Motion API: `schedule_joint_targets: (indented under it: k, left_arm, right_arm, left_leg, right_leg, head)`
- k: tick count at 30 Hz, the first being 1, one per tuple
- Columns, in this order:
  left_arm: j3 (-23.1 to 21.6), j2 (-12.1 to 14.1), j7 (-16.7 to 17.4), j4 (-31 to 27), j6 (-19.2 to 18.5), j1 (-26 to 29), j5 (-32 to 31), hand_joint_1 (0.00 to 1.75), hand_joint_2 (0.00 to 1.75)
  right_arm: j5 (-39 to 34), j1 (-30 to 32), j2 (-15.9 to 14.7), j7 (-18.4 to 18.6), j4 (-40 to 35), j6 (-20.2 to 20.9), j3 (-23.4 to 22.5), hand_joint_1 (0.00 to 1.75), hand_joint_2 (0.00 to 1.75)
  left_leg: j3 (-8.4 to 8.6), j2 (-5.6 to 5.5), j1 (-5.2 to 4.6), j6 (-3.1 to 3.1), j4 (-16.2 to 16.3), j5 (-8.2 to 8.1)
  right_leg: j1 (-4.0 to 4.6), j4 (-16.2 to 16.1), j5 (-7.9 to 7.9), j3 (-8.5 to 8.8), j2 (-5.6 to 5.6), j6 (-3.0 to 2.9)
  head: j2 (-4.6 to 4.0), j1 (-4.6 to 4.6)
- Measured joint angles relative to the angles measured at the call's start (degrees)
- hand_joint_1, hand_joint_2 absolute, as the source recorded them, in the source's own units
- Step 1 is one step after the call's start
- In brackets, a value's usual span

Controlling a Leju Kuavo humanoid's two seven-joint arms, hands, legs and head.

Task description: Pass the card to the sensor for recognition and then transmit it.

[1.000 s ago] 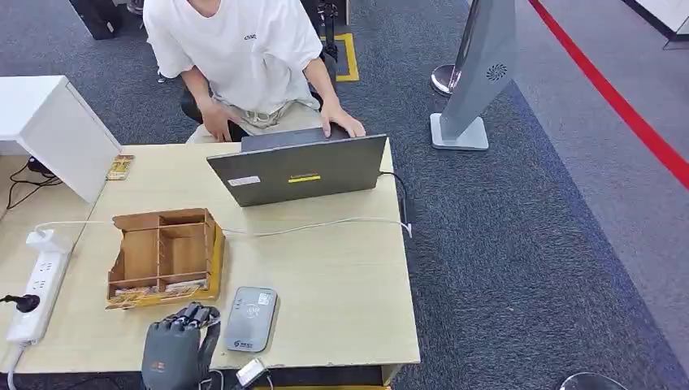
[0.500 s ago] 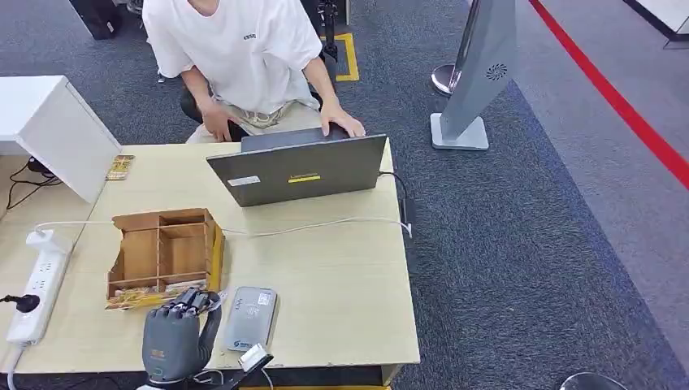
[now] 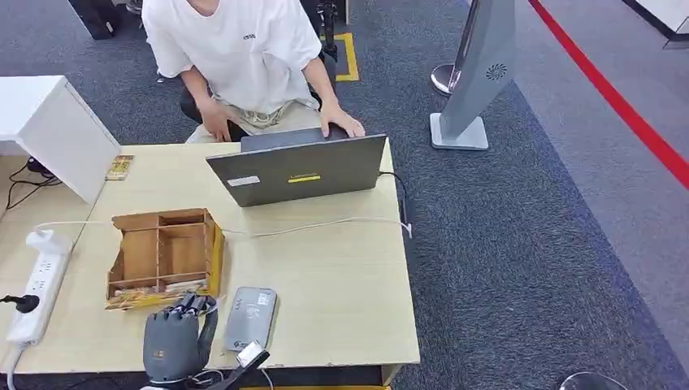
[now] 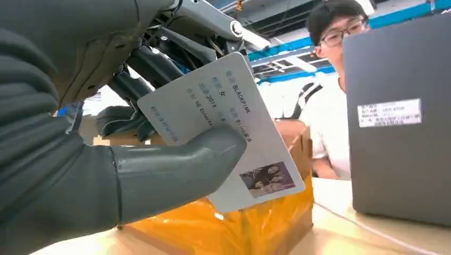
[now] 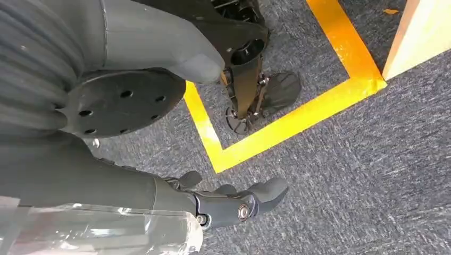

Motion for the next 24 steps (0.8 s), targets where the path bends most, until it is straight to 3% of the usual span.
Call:
schedule_joint_targets:
  k: [9,24]
  left_arm:
    - [-0.3,1.2,4.6,8.0,0.0,-2.9,-0.5,1.75,1.75]
    - [-4.2,0.9,3.7,13.2,0.0,-4.6,-1.6,1.75,1.75]
  right_arm:
    - [0.5,-0.1,0.0,0.9,0.0,0.2,1.0,0.0,1.75]
    - [1.0,-0.3,0.0,0.8,0.0,0.2,2.4,0.0,1.75]
  left_leg:
    - [0.0,-0.03,0.0,0.0,0.0,0.0]
    - [-0.01,-0.04,-0.01,0.01,0.0,0.0]
  right_leg:
    - [0.0,0.0,0.0,0.0,-0.04,0.0]
    - [0.0,0.0,0.0,0.0,-0.04,0.0]
  head:
    - [0.0,0.0]
    - [0.0,0.0]
